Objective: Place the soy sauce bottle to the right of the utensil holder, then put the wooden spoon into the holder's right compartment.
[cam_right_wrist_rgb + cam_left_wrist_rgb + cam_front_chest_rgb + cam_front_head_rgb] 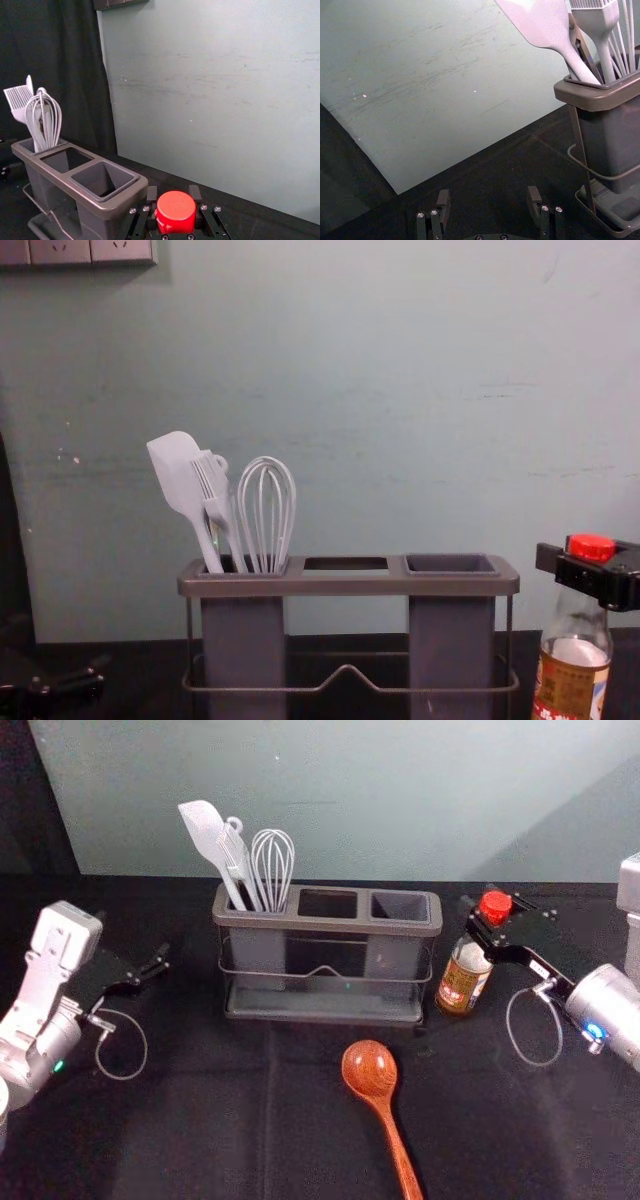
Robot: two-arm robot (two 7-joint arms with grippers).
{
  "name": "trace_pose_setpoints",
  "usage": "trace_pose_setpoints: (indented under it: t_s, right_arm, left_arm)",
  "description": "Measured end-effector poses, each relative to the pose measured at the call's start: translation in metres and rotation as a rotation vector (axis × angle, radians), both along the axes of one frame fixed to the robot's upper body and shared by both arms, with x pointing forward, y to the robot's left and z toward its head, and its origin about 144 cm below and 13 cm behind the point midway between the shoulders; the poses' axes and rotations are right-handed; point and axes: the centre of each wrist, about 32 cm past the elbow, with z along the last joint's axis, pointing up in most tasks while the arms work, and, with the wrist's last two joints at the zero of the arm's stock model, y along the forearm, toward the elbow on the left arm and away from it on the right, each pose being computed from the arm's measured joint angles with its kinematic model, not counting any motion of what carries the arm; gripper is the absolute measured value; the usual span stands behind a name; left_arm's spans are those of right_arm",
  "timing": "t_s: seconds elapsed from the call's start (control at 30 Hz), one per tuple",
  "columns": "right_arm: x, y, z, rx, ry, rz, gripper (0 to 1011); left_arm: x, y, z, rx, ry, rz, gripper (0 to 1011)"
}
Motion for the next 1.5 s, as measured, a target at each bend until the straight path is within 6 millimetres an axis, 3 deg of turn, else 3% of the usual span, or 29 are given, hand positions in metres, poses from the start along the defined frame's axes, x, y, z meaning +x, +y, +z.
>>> trace_pose_setpoints:
  t_s: [0.53, 0.63, 0.73, 1.2, 1.5]
  right_arm:
    - [0.003, 0.004, -0.005, 0.042, -0.001, 0.001, 388]
    - [0.003, 0.004, -0.005, 0.045, -0.002, 0.000, 430]
    - [0.003, 0.004, -0.005, 0.047, -0.002, -0.001, 560]
    - [-0.003, -0.009, 0.016, 0.072, -0.063, -0.031, 966]
    - [-0.013, -0.020, 0.025, 0.076, -0.093, -0.048, 1004]
  left_arm:
    - [0.000, 0.000, 0.000, 0.000, 0.000, 0.000, 1005]
    - [0.000, 0.000, 0.000, 0.000, 0.000, 0.000, 1005]
    - [0.000, 0.000, 0.000, 0.000, 0.000, 0.000, 1005]
    - [0.000, 0.000, 0.000, 0.000, 0.000, 0.000, 1005]
    - [0.000, 0.000, 0.000, 0.000, 0.000, 0.000, 1005]
